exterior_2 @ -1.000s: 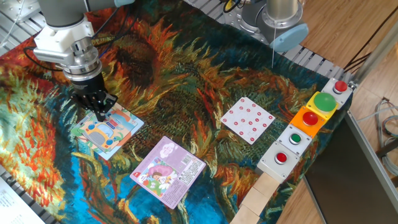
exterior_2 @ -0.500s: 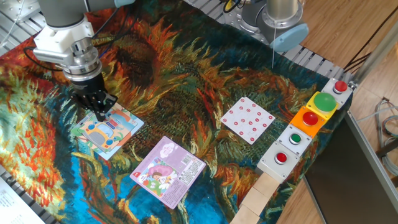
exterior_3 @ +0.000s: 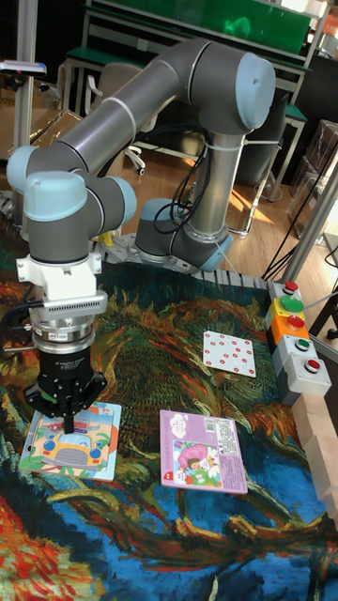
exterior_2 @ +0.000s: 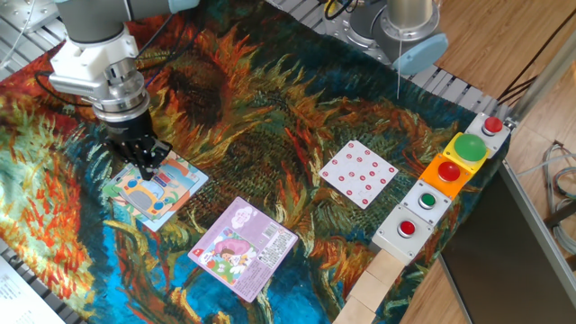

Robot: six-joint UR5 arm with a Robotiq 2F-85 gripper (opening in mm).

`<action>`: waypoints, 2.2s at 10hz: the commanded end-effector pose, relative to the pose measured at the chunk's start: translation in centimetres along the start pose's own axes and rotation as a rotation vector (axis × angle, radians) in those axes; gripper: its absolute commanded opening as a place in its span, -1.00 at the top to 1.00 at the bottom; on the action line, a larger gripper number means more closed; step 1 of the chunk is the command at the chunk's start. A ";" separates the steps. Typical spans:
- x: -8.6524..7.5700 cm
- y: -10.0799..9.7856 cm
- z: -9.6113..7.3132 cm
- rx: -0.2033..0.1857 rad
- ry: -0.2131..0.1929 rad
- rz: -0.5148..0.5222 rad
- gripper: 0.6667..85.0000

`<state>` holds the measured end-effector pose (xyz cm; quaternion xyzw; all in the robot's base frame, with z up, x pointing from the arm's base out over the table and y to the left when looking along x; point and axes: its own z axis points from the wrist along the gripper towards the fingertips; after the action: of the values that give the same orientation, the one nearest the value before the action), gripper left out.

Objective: Assemble one piece of a puzzle

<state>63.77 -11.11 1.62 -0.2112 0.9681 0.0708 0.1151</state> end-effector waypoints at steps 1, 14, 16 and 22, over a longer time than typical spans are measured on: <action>-1.1 -0.5 0.5 -0.002 -0.019 -0.023 0.98; -0.3 -0.9 0.3 -0.026 -0.031 -0.005 0.98; -0.1 -0.9 0.2 -0.028 -0.030 -0.005 0.98; -0.2 -0.7 0.2 -0.040 -0.041 -0.005 0.98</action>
<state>64.05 -11.80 1.15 -0.2190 0.9637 0.0874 0.1251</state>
